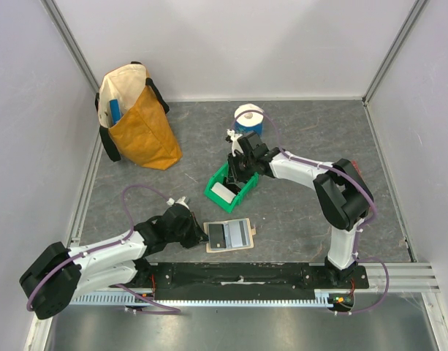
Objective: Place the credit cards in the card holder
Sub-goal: Pick up the credit card from the storage box, then turn over the card slot in the card holder, then insert the credit card into the card holder.
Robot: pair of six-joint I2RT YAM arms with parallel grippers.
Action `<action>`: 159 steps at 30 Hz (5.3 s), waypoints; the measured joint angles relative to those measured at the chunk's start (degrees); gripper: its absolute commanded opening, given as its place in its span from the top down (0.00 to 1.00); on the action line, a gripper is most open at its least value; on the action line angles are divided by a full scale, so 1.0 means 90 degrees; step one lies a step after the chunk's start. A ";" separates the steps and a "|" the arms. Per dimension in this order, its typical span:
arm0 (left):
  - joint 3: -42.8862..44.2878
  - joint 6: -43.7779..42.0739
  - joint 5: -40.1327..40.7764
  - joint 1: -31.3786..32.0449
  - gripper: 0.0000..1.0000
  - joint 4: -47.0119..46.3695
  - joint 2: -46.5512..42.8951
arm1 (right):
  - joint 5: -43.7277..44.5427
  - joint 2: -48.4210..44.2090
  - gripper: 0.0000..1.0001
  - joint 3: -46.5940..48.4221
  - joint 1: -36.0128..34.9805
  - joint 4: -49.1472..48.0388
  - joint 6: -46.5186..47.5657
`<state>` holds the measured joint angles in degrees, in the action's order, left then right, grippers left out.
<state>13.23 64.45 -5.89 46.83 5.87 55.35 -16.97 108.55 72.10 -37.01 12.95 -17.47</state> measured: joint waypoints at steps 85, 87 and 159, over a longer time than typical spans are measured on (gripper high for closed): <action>0.0124 -0.0049 -0.0238 0.0000 0.98 0.0005 -0.0294 | 0.7057 -0.1661 1.00 -0.1877 -0.4826 -0.0743 -0.4226; 0.0124 -0.0049 -0.0238 0.0000 0.98 0.0002 -0.0294 | 0.7065 -0.1659 1.00 -0.1875 -0.4813 -0.0663 -0.4226; -0.0012 -0.0051 -0.0199 0.0000 0.98 -0.0352 0.0265 | 0.3818 -0.3623 1.00 -0.5569 -0.3082 -0.3536 -0.4823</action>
<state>13.13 63.99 -7.68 46.83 2.70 57.74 17.39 75.94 21.98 -64.75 -18.87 -60.88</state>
